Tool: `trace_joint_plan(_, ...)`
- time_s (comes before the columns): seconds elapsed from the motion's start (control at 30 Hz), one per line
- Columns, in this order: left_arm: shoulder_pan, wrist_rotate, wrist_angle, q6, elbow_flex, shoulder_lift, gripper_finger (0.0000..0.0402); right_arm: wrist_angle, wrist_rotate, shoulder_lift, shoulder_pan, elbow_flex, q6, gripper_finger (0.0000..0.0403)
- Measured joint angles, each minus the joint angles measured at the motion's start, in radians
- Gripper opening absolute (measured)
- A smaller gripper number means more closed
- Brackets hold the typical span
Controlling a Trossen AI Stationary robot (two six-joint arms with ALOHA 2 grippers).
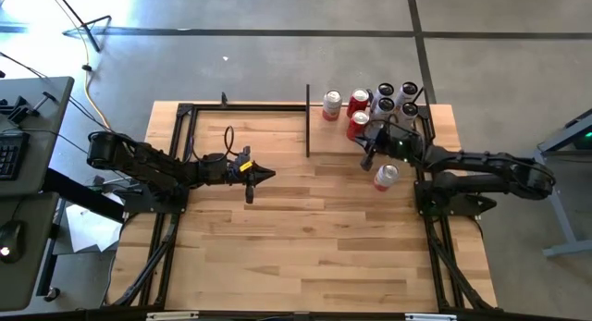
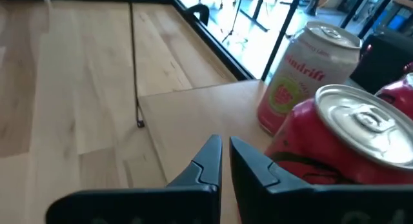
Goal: Place canned beverage on shelf
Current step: Put the red soda can on the shelf aligned with the other red soda can
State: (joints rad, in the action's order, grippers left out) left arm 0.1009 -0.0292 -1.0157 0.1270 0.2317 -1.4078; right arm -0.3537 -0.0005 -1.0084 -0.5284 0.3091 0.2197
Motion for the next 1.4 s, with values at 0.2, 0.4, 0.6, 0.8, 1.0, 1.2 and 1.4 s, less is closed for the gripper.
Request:
trace_joint_plan(0.2, 0.0, 0.0, 0.001, 0.0, 0.0, 0.0, 0.0007, 0.088, 0.003, 0.0, -0.024, 0.052, 0.03, 0.0014)
trace_joint_plan(0.4, 0.0, 0.0, 0.002, 0.0, 0.0, 0.0, 0.0007, 0.107, -0.004, 0.0, -0.058, 0.057, 0.025, 0.0014)
trace_joint_plan(0.6, 0.0, 0.0, 0.008, 0.0, 0.0, 0.0, 0.0007, 0.104, -0.092, 0.001, -0.035, 0.057, 0.02, 0.0014)
trace_joint_plan(0.8, 0.0, 0.0, 0.008, 0.0, 0.0, 0.0, 0.0007, 0.121, -0.072, -0.028, -0.041, 0.057, 0.024, 0.0014)
trace_joint_plan(1.0, -0.003, 0.0, 0.009, 0.0, 0.0, 0.0, 0.0007, 0.084, -0.027, -0.086, -0.09, 0.057, 0.027, 0.0014)
trace_joint_plan(1.2, -0.003, 0.0, 0.009, 0.0, 0.0, 0.0, 0.0007, 0.062, -0.008, -0.112, -0.126, 0.057, 0.036, 0.0014)
trace_joint_plan(1.4, -0.003, 0.0, 0.009, 0.0, 0.0, 0.0, 0.0007, 0.066, -0.008, -0.087, -0.121, 0.057, 0.025, 0.0014)
